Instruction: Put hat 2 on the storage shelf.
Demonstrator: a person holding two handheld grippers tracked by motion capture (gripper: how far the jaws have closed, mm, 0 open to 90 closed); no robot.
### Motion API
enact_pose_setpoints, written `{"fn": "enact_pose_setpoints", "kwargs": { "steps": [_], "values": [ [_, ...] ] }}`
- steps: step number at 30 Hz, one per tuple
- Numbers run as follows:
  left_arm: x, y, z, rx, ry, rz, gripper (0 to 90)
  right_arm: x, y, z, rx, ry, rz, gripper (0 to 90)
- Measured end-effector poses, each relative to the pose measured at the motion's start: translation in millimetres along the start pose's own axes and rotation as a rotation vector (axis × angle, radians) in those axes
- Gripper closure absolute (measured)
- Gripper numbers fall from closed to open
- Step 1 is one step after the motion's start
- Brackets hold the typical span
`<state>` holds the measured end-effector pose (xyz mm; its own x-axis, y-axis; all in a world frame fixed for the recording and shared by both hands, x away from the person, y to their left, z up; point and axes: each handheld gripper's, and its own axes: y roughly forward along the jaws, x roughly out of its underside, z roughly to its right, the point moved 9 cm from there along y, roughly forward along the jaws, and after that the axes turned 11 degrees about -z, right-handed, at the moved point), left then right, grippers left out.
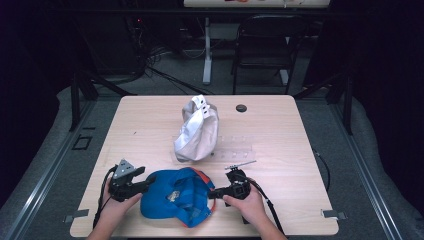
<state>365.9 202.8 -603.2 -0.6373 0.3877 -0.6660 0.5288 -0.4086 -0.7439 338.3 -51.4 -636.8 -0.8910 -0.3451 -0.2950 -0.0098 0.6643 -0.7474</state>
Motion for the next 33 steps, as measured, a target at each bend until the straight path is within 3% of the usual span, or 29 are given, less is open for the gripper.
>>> {"fn": "enact_pose_setpoints", "kwargs": {
  "steps": [8, 19, 33],
  "values": [
    [-0.2, -0.7, -0.1, -0.001, 0.005, 0.002, 43.6, 3.5, 1.6, -6.0, -0.112, 0.042, -0.045, 62.5],
    [-0.2, -1.3, -0.9, -0.005, 0.001, 0.004, 43.6, 0.4, -6.6, -15.7, -0.236, 0.061, -0.023, 66.2],
    [-0.2, -2.0, -2.5, -0.011, 0.002, 0.004, 43.6, -1.0, -11.7, -12.8, -0.193, 0.059, -0.010, 77.1]
  ]
}}
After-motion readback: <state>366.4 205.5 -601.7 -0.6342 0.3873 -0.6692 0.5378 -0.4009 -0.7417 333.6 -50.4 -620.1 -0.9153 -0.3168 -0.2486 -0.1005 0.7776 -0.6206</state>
